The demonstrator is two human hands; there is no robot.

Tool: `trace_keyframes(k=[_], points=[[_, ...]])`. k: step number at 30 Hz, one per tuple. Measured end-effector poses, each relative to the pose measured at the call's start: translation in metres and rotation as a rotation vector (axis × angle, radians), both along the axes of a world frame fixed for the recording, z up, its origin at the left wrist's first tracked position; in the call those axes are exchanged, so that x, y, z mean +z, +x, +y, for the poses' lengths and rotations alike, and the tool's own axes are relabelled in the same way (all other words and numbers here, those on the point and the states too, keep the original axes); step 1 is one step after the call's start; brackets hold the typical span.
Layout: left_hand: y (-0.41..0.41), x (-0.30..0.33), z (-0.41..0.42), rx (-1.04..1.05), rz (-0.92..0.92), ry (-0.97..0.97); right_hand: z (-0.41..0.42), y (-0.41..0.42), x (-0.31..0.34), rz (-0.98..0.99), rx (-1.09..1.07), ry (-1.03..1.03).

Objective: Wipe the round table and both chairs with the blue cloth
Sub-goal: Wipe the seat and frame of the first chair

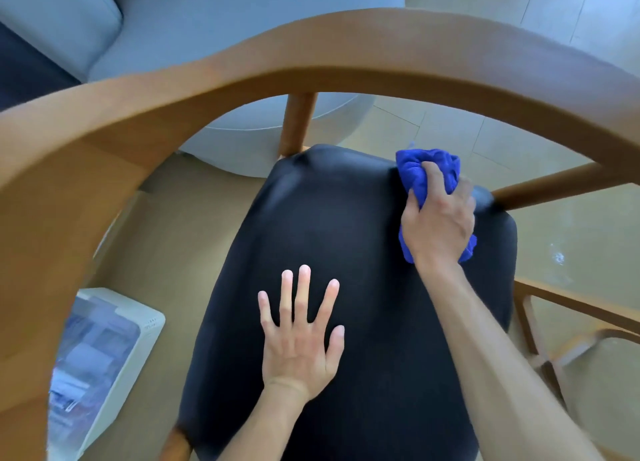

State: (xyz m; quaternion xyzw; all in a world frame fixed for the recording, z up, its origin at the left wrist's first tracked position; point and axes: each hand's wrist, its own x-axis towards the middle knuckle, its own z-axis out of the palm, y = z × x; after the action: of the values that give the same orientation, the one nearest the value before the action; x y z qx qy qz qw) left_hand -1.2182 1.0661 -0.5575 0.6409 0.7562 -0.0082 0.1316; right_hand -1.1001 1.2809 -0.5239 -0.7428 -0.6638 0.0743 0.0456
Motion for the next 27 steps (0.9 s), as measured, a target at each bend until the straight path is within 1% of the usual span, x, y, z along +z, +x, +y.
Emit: trace_keyframes(k=[1,3,7,10,13,16,19,23,25,27], points=[[0.0,0.002,0.0,0.0,-0.013,-0.005,-0.002,-0.008,0.0,-0.013,-0.02,0.002],[-0.002,0.008,0.001,0.003,-0.054,-0.019,-0.007,-0.024,0.0,-0.023,0.019,0.009],[-0.008,0.022,0.001,0.041,-0.195,-0.024,-0.026,-0.053,0.002,-0.008,0.196,0.005],[-0.017,0.034,-0.003,0.139,-0.299,0.042,-0.046,-0.079,0.005,0.042,0.348,0.001],[-0.031,0.041,-0.014,0.283,-0.29,0.099,-0.066,-0.097,0.008,0.085,0.484,0.018],[-0.04,0.045,-0.029,0.391,-0.202,0.05,-0.098,-0.102,0.009,0.125,0.662,0.076],[-0.036,0.048,-0.048,0.501,-0.135,-0.027,-0.144,-0.089,0.009,0.187,0.841,0.063],[-0.025,0.055,-0.063,0.729,-0.166,-0.082,-0.201,-0.042,0.007,0.258,1.006,-0.013],[-0.023,0.059,-0.065,0.773,-0.178,-0.107,-0.222,-0.005,0.007,0.235,1.163,-0.065],[-0.023,0.062,-0.064,0.806,-0.198,-0.1,-0.23,0.033,0.009,0.178,1.366,-0.126]])
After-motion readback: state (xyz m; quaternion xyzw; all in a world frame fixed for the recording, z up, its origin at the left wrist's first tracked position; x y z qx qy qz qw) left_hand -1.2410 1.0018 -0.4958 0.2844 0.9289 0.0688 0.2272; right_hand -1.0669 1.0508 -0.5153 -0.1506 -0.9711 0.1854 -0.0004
